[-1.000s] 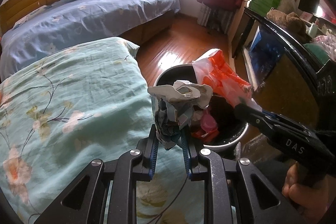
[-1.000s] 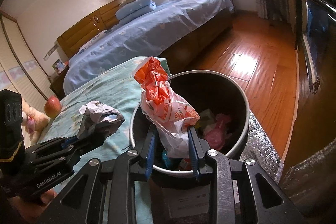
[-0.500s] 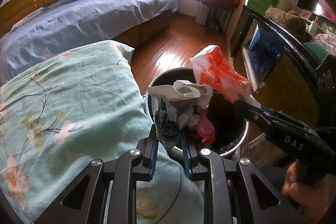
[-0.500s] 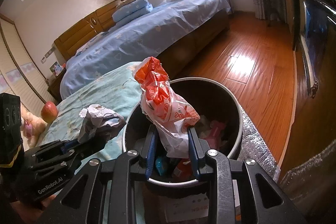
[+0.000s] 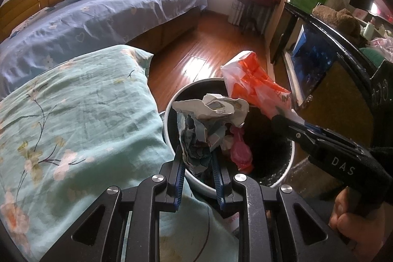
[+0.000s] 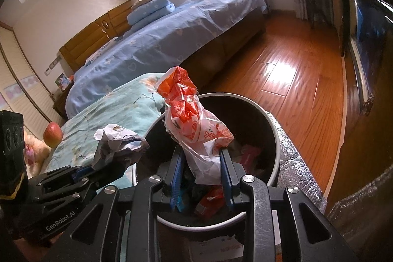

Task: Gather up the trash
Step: 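Open both tools to drop the grey tissue and orange bag into the bin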

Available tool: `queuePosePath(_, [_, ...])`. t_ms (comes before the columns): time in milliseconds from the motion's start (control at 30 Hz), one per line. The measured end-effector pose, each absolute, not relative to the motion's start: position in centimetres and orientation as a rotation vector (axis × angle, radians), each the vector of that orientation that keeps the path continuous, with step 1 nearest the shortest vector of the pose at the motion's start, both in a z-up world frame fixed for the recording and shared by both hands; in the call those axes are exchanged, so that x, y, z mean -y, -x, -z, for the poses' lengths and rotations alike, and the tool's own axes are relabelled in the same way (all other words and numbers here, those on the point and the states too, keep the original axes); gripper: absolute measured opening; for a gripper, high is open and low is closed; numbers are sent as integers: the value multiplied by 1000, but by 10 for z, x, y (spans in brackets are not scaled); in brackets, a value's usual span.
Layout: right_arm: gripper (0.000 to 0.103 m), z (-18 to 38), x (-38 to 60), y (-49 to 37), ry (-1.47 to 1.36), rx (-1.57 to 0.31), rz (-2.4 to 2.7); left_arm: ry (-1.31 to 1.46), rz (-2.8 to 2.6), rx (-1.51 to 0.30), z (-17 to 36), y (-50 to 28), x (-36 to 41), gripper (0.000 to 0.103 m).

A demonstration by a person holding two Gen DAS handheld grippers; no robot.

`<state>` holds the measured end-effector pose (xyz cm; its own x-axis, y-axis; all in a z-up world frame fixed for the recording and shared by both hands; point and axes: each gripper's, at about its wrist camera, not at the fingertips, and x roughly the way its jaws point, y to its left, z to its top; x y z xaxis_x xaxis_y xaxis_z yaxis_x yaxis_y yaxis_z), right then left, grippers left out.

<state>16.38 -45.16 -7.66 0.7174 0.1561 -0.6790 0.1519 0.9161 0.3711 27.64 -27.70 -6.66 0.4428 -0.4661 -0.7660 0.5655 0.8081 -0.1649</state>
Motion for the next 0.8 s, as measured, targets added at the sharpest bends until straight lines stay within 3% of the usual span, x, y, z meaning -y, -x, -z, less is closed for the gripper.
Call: queuePosePath(800, [29,83,460,-178,-430,-802,12,-143,654,-925,72,-289,293,21])
